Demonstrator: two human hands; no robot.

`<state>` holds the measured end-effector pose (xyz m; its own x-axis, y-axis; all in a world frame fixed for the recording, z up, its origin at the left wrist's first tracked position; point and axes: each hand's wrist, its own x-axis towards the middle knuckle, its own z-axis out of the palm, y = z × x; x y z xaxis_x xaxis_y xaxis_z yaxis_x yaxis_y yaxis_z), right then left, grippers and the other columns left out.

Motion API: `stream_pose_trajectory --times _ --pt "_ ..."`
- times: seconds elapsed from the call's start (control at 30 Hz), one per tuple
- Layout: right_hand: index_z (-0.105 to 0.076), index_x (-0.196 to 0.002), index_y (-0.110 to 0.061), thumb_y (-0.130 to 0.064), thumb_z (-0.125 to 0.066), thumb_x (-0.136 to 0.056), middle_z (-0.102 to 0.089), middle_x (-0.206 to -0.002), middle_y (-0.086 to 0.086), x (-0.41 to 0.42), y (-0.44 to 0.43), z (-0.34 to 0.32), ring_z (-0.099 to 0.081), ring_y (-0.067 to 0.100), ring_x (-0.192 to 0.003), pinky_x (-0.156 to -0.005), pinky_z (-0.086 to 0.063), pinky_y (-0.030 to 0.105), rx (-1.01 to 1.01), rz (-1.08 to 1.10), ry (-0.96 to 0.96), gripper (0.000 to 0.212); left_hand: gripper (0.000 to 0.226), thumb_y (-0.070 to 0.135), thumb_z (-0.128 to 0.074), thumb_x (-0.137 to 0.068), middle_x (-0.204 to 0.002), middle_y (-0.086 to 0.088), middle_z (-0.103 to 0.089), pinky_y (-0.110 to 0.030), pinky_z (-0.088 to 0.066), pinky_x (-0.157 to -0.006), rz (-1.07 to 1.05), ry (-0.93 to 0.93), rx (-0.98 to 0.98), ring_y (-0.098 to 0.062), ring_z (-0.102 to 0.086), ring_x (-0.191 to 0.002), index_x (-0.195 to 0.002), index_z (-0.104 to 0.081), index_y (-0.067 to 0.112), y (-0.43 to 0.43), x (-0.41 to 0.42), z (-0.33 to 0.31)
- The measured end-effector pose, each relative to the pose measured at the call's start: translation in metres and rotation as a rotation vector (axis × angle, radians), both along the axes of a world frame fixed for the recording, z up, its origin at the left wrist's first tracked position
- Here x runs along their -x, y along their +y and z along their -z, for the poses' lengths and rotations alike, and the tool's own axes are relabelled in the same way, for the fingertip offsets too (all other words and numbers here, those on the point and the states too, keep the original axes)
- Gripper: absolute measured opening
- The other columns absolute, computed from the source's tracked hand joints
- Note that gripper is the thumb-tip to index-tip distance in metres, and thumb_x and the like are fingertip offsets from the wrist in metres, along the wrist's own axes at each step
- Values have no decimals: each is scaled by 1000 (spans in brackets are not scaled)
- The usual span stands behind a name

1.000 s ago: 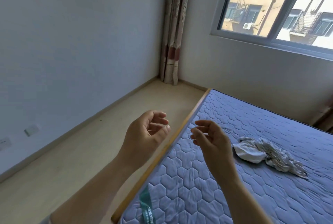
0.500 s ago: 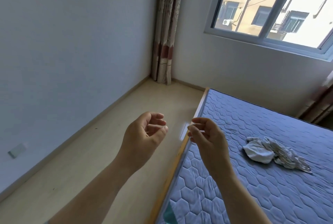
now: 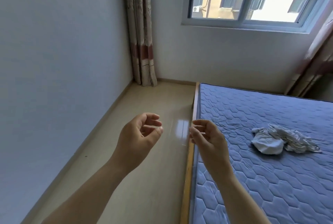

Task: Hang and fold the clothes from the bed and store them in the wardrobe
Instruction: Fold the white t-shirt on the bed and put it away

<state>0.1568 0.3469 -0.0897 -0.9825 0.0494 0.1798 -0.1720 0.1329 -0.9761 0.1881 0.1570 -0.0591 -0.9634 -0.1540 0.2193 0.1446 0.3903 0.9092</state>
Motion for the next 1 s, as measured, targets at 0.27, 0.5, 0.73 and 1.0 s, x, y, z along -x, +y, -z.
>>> stream_pose_trajectory --times 0.27,0.5,0.73,1.0 --pt "-64 -99 -18 -11 -65 -91 -70 -88 4 56 -48 13 -69 23 -83 -82 -56 50 -43 262 -46 11 20 17 -71 -84 -92 5 -72 -13 -51 -66 235 -8 -73 -5 -68 -80 -101 -64 26 -55 104 18" --pt "-64 -97 -21 -13 -66 -91 -70 -87 3 96 -101 9 -70 19 -81 -82 -57 46 -55 473 -58 11 20 14 -71 -84 -90 13 -72 -16 -53 -67 434 -20 -106 -5 -67 -75 -98 -65 28 -103 193 10" --pt "-65 -98 -23 -15 -66 -91 -70 -90 1 137 -104 16 -69 18 -85 -83 -57 41 -68 645 -93 11 20 14 -71 -84 -90 7 -72 -11 -47 -60 598 -69 -145 -4 -68 -76 -99 -66 27 -98 267 26" --pt "-64 -98 -23 -14 -65 -91 -69 -90 2 237 -68 39 -69 21 -85 -82 -57 42 -15 769 -99 12 21 13 -71 -84 -91 7 -72 -13 -51 -62 709 -66 -117 -5 -66 -74 -101 -66 23 -50 387 39"
